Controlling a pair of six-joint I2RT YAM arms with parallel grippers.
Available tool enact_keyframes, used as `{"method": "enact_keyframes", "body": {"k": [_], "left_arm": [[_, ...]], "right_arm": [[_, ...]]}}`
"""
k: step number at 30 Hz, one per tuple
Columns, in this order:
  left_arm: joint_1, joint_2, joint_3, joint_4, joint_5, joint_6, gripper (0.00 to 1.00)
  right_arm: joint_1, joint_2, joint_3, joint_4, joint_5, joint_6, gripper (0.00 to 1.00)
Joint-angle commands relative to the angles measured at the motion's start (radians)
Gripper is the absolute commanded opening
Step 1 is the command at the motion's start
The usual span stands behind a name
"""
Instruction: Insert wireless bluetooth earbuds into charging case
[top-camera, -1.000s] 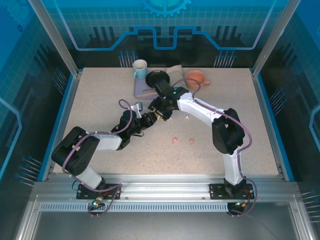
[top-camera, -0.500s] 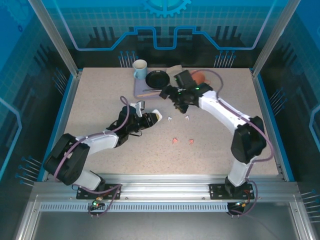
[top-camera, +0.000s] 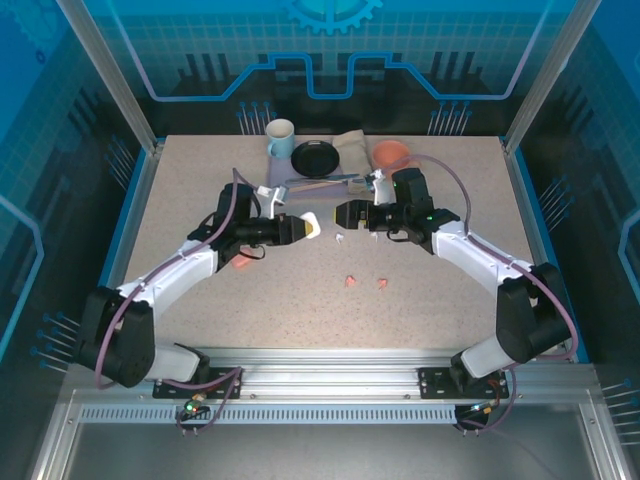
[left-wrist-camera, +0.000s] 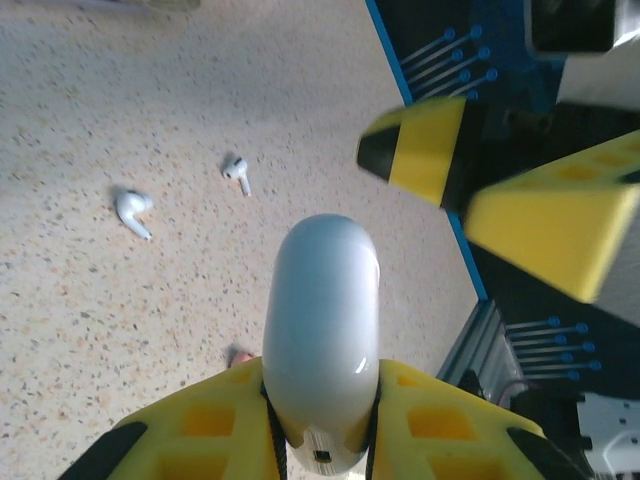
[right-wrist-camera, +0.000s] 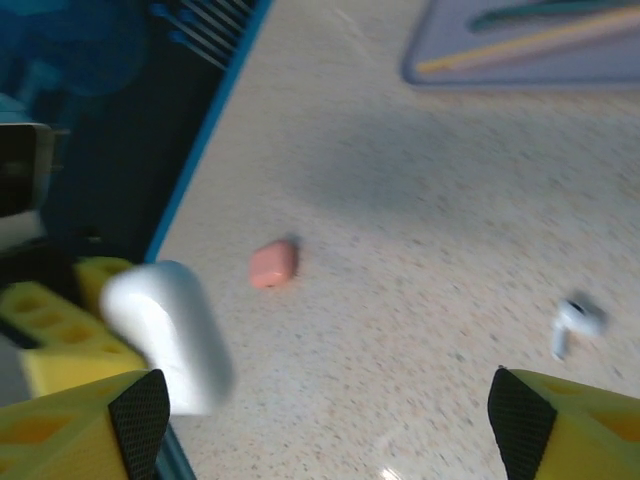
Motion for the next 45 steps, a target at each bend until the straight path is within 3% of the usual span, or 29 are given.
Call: {"method": "enact_keyframes", "body": {"k": [1, 15, 24, 31, 45], "left_arm": [[0.005, 0.028, 0.048, -0.085, 0.083, 0.059, 0.00], [0.006, 0.063, 0.106, -0.097, 0.087, 0.062, 0.00], [0.006, 0.049, 0.115, -0.091, 0.088, 0.057, 0.00], [0.005, 0.040, 0.121, -0.084, 0.088, 0.051, 0.00], [0.007, 0.073, 0.133, -0.071, 0.084, 0.052, 0.00]], "right_arm": [[-0.001, -0.007, -0.005, 0.121, -0.120, -0.053, 0.86], [0.066, 0.116, 0.035, 0.110, -0.116, -0.061, 0.81], [0.035, 0.170, 0.019, 0.096, -0.075, -0.050, 0.76], [-0.020, 0.166, -0.032, 0.112, -0.053, -0.020, 0.74], [-0.003, 0.032, -0.050, 0.126, -0.130, 0.012, 0.74]]}}
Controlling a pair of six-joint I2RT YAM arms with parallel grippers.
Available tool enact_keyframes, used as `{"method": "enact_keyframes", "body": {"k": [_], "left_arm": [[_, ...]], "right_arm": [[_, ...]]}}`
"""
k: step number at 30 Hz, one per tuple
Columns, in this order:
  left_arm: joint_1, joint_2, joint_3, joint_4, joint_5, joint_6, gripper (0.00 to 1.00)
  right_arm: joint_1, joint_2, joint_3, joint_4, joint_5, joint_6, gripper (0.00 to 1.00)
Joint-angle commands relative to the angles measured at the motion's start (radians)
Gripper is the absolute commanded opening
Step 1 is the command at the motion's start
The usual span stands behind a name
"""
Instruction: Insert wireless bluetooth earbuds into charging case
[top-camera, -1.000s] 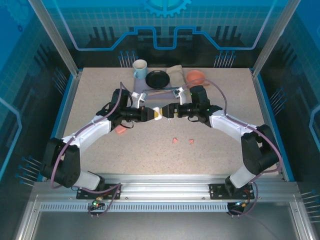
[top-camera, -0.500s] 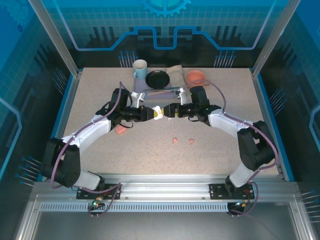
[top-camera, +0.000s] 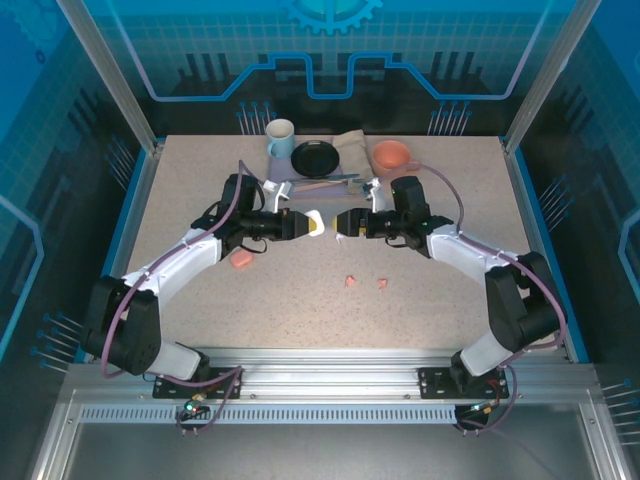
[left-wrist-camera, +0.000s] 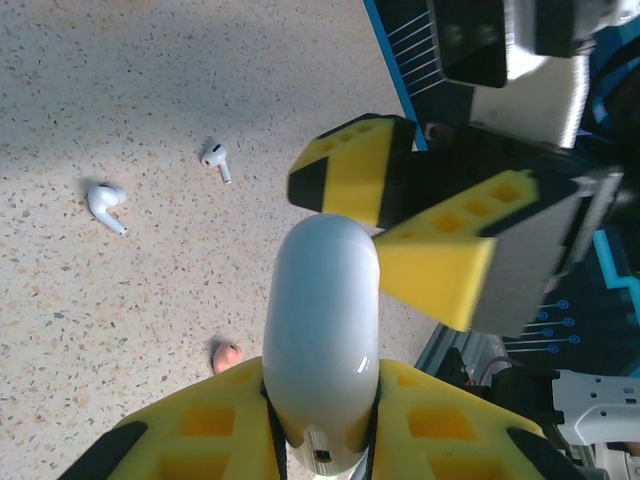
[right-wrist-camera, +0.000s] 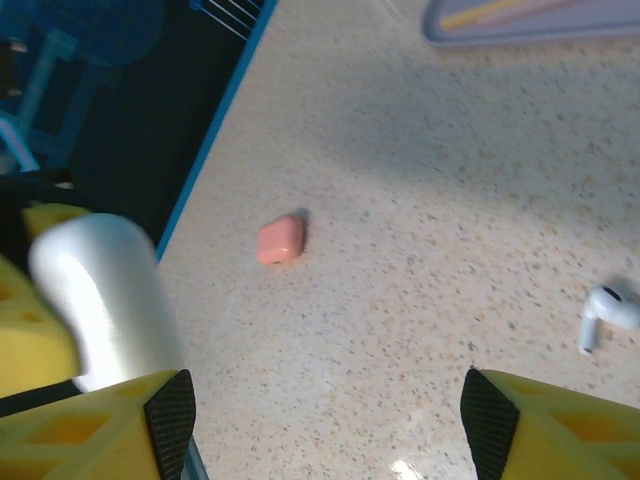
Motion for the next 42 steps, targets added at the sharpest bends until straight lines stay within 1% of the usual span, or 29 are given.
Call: {"method": "enact_keyframes", "body": {"k": [1, 6, 12, 18, 24, 32, 36, 39, 42], "left_arm": [[0.002, 0.017, 0.041, 0.012, 0.030, 0.023, 0.00], [0.003, 0.025, 0.046, 0.017, 0.034, 0.020, 0.00], [0.002, 0.025, 0.046, 0.014, 0.035, 0.020, 0.00], [0.002, 0.017, 0.049, 0.017, 0.037, 0.017, 0.00], [0.002, 0.006, 0.056, 0.007, 0.038, 0.020, 0.00], [0.002, -0.004, 0.062, 0.005, 0.044, 0.014, 0.00], [0.002, -0.003, 0.059, 0.011, 0.042, 0.010, 0.00], [0.002, -0.002, 0.053, 0.018, 0.040, 0.011, 0.00], [0.002, -0.001, 0.046, 0.028, 0.052, 0.012, 0.00]], "right_arm": [[0.024, -0.021, 0.041, 0.001, -0.042, 0.001, 0.74], [0.066, 0.011, 0.095, -0.025, -0.025, -0.013, 0.74], [0.082, 0.064, 0.124, -0.018, -0.020, -0.006, 0.73], [0.069, 0.117, 0.118, -0.016, 0.006, -0.001, 0.70], [0.021, 0.134, 0.057, 0.048, 0.001, 0.037, 0.69], [0.028, 0.156, 0.069, 0.053, -0.004, 0.041, 0.69], [0.024, 0.137, 0.065, 0.053, -0.011, 0.045, 0.69], [0.002, 0.083, 0.044, 0.033, -0.026, 0.048, 0.69], [-0.050, 0.039, 0.001, 0.082, -0.105, 0.092, 0.69]]}}
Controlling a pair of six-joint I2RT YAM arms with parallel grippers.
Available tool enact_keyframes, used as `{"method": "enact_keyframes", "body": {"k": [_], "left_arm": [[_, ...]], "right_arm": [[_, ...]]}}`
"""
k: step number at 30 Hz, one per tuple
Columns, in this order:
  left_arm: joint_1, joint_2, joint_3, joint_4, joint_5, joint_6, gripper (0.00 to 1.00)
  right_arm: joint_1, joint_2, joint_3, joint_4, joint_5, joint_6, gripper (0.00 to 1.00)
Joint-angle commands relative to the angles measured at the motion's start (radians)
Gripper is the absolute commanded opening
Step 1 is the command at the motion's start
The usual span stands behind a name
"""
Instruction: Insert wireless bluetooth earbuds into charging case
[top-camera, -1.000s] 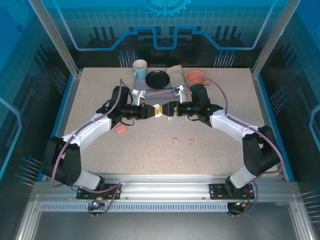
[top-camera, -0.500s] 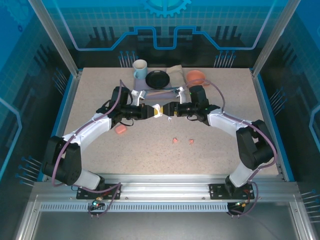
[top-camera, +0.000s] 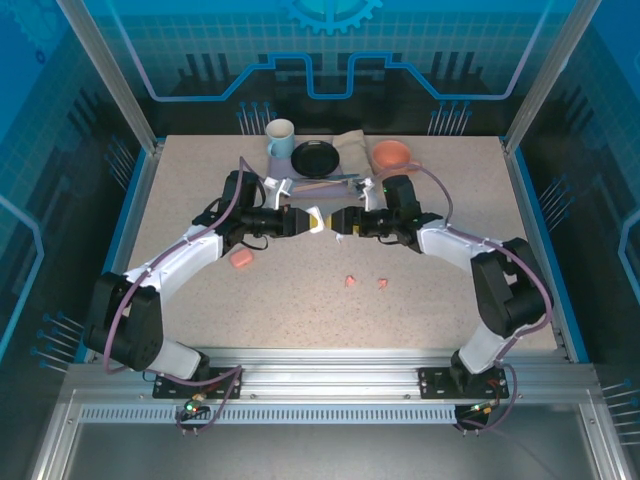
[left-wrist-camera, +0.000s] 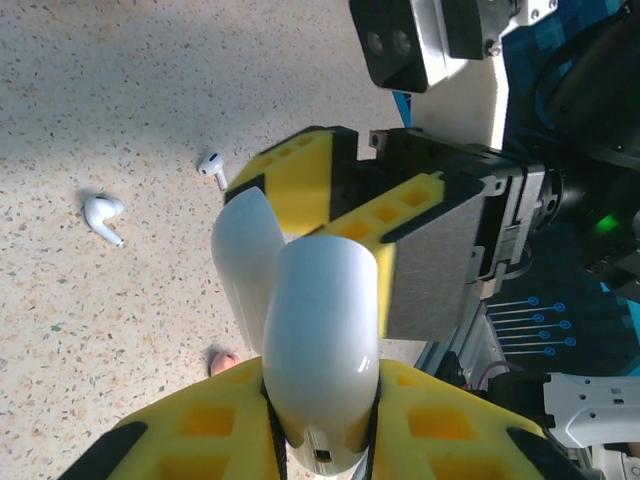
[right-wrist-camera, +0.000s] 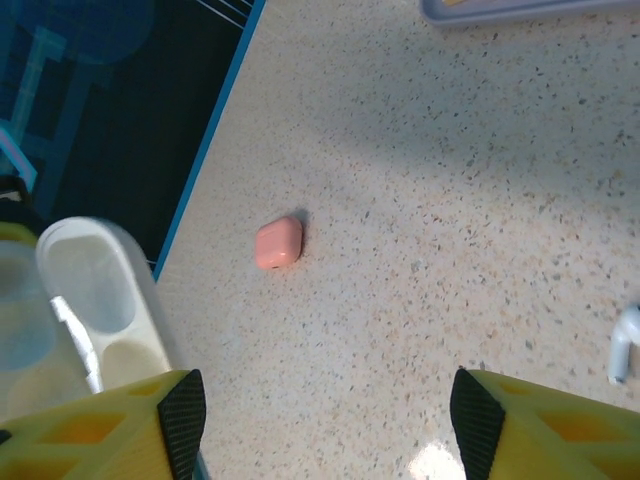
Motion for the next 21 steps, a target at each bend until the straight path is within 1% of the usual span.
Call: {"method": "enact_keyframes", "body": {"k": [1, 4, 7, 11, 21], "left_arm": [[-0.001, -0.024, 0.015, 0.032, 0.050, 0.013, 0.00], [-0.001, -0.020, 0.014, 0.049, 0.071, 0.009, 0.00], [-0.001, -0.008, 0.023, 0.059, 0.088, 0.003, 0.00], [0.000, 0.000, 0.026, 0.084, 0.100, -0.012, 0.00], [-0.002, 0.014, 0.033, 0.092, 0.110, -0.018, 0.00]], "right_arm": [[-0.066, -0.062, -0.034, 0.049, -0.120, 0.048, 0.69], [-0.078, -0.057, -0.020, 0.035, -0.204, 0.040, 0.69], [-0.074, -0.046, -0.005, 0.027, -0.247, 0.034, 0.64], [-0.067, -0.032, 0.010, 0.024, -0.260, 0.038, 0.57], [-0.024, 0.010, 0.063, 0.026, -0.260, 0.048, 0.50]]}}
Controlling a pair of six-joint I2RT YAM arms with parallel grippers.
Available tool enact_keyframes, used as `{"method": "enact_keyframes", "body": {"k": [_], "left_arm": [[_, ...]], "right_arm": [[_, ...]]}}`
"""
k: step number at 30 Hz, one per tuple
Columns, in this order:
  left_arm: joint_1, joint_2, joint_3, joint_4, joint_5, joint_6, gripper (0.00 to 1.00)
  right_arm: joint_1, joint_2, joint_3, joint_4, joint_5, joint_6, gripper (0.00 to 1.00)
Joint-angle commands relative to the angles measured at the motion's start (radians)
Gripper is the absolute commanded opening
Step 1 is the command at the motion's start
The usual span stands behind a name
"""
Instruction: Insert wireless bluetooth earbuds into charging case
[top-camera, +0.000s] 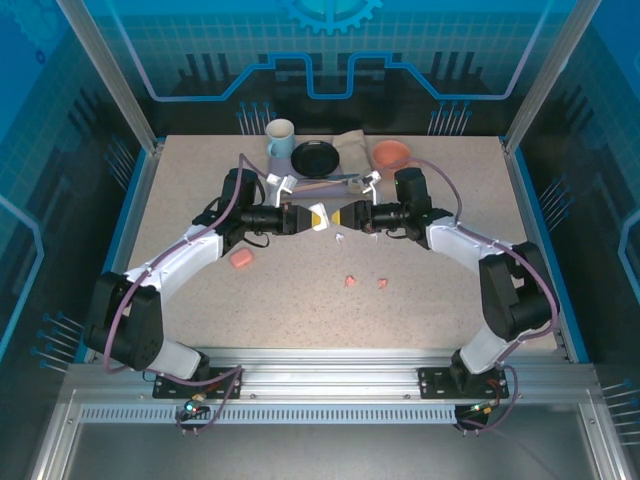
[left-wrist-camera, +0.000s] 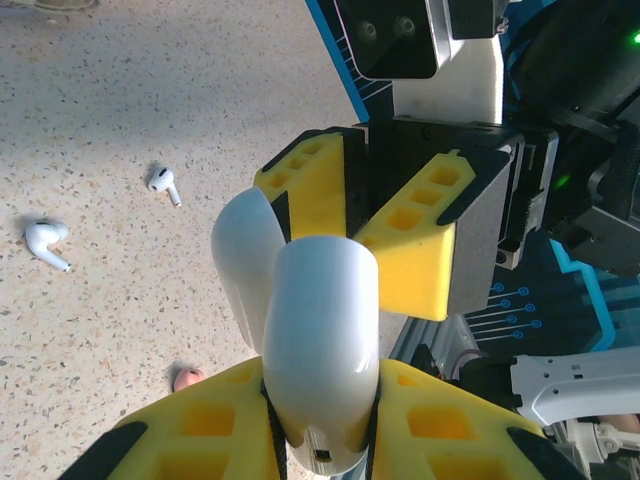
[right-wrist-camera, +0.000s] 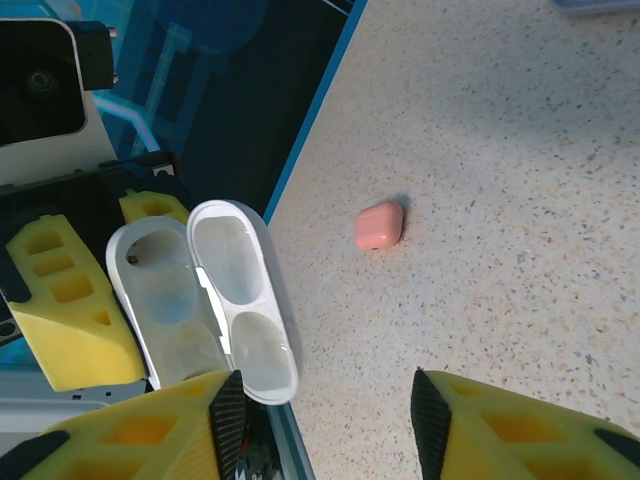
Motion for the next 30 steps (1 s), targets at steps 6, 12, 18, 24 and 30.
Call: {"method": "enact_keyframes", "body": {"k": [6, 12, 18, 24, 30], "left_arm": [[-0.002, 0.011, 0.035, 0.032, 0.031, -0.010, 0.00], [-0.004, 0.014, 0.038, 0.040, 0.036, -0.017, 0.00], [-0.007, 0.020, 0.034, 0.044, 0.039, -0.016, 0.00], [-0.006, 0.020, 0.033, 0.053, 0.036, -0.018, 0.00], [-0.008, 0.026, 0.037, 0.053, 0.035, -0.019, 0.00]], "right_arm": [[0.039, 0.052, 0.046, 0.021, -0.025, 0.017, 0.45], [0.047, 0.069, 0.062, 0.027, -0.027, 0.022, 0.40], [0.055, 0.084, 0.080, 0.034, -0.044, 0.028, 0.34], [0.057, 0.091, 0.085, 0.040, -0.059, 0.033, 0.22], [0.057, 0.087, 0.085, 0.027, -0.058, 0.024, 0.09]]}}
